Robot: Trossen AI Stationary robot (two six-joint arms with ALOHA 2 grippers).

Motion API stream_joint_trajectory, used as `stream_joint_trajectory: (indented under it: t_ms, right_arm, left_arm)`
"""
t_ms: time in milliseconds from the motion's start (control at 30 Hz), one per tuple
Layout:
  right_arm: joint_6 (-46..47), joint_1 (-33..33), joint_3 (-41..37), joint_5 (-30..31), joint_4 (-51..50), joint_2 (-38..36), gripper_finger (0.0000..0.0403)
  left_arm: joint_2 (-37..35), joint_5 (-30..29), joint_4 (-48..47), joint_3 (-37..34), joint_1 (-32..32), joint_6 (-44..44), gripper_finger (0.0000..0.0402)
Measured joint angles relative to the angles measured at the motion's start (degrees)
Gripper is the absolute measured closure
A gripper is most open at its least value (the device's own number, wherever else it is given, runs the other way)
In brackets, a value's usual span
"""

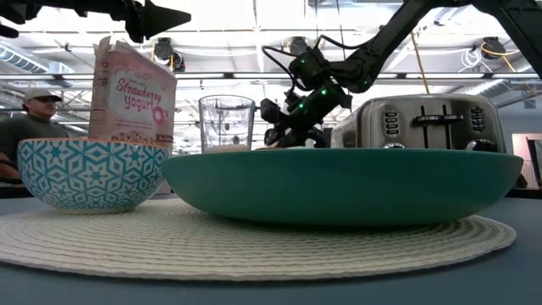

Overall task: Arrange a breakfast setting
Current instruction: Put the blue spoon on the left side of the orange bowl

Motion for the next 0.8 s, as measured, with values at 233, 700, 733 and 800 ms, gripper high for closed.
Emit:
stream_joint_trajectory:
  t_ms: [233, 700, 733, 800]
  right_arm:
    - [-0.5, -0.1, 0.0, -0.1, 0.0, 0.0, 0.0345]
    - [-1.7, -0.1, 0.0, -0.2, 0.1, 0.0, 0.0393]
    - [-1.7, -0.1, 0.0, -0.2, 0.1, 0.0, 0.0395]
    - [-1.7, -0.1, 0.0, -0.2, 0.1, 0.0, 0.0396]
  left_arm:
    - [0.0, 0.0, 0.0, 0.0, 0.0, 0.0, 0.0009]
    - [0.0, 0.0, 0.0, 0.0, 0.0, 0.0, 0.0009]
    - [0.0, 0.0, 0.0, 0.0, 0.0, 0.0, 0.0009]
    - [0.0, 0.0, 0.0, 0.0, 0.0, 0.0, 0.0009]
